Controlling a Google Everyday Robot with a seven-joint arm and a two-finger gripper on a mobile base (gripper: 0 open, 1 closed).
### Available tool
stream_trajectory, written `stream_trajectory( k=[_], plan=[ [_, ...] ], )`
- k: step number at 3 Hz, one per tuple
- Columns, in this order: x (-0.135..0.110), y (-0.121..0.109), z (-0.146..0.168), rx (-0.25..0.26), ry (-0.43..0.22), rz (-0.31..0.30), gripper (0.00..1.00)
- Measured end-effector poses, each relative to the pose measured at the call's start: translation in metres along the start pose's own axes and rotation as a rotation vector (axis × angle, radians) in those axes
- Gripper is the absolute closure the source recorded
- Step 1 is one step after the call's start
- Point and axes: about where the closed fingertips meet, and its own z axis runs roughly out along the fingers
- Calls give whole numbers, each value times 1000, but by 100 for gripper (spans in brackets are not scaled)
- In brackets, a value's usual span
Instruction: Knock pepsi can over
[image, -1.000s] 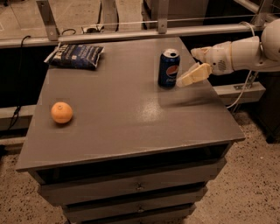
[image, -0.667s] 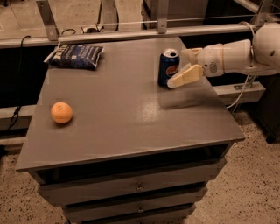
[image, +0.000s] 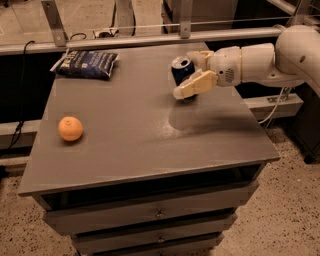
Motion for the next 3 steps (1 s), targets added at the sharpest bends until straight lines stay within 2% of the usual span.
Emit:
stream_trajectory(
  k=[1, 2, 3],
  plan=[
    [-27, 29, 7, -62, -47, -13, 0],
    [-39, 47, 9, -98, -70, -7, 0],
    [-42, 51, 5, -96, -78, 1, 0]
  ],
)
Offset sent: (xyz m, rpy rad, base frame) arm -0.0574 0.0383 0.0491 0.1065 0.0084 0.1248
